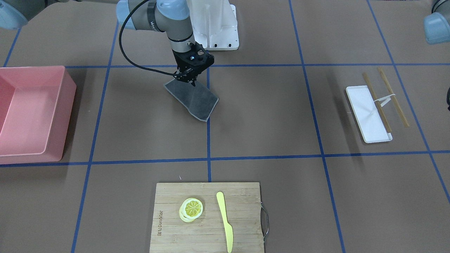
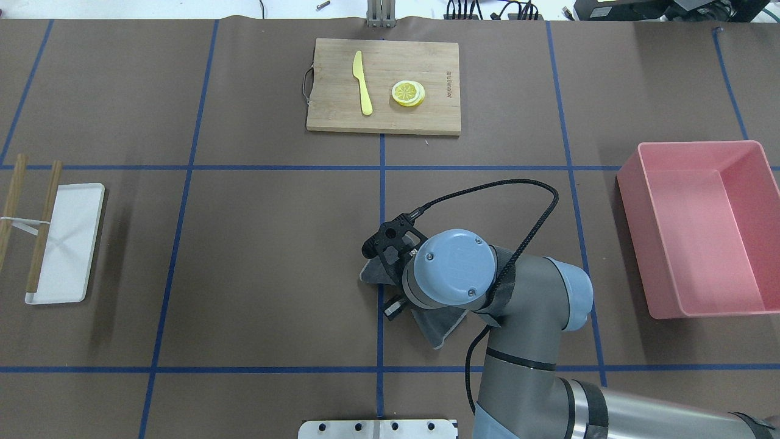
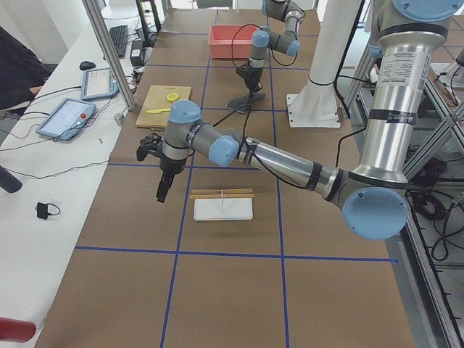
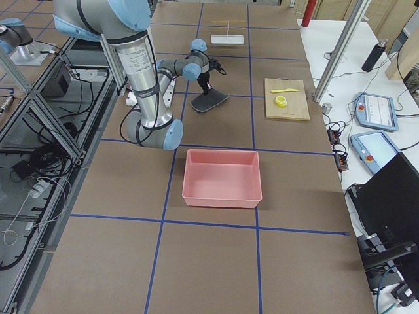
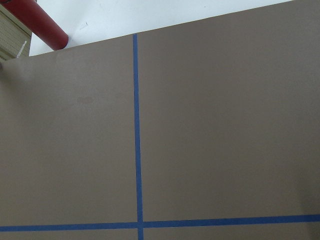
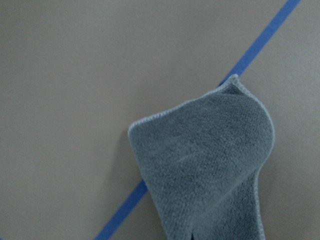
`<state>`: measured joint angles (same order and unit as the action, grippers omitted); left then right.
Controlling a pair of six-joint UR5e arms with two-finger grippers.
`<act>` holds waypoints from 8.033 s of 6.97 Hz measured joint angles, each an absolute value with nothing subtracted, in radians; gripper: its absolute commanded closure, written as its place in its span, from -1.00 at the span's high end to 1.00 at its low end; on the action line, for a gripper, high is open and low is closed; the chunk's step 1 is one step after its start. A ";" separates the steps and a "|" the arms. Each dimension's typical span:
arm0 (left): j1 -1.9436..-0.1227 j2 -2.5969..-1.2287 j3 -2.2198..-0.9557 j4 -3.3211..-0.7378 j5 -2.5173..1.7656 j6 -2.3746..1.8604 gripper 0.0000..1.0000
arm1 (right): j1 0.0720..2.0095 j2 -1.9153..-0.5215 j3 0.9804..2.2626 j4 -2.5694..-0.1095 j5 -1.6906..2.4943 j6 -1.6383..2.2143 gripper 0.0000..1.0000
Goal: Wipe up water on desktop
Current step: 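Press the cloth on the table and wipe with the right gripper, then drag the cloth across the table toward the pink bin with the right gripper, then lift the cloth over the pink bin and open the right gripper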
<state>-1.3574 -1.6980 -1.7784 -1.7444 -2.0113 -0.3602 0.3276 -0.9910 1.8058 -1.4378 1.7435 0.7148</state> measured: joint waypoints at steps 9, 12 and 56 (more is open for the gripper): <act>-1.361 -1.669 -1.782 -1.748 -2.064 -0.356 0.97 | 0.506 -1.098 1.586 -0.672 1.969 1.003 -1.00; -1.364 -1.657 -1.784 -1.751 -2.084 -0.355 0.97 | 0.593 -1.151 1.585 -0.759 2.054 0.998 -1.00; -1.479 -1.529 -1.633 -1.795 -2.135 -0.123 0.97 | 1.286 -1.537 2.079 -1.804 2.168 0.144 -0.92</act>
<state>-1.4787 -1.5286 -1.6326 -1.7951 -2.1353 -0.1227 1.2863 -1.5368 2.0789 -1.8043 2.1683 0.1437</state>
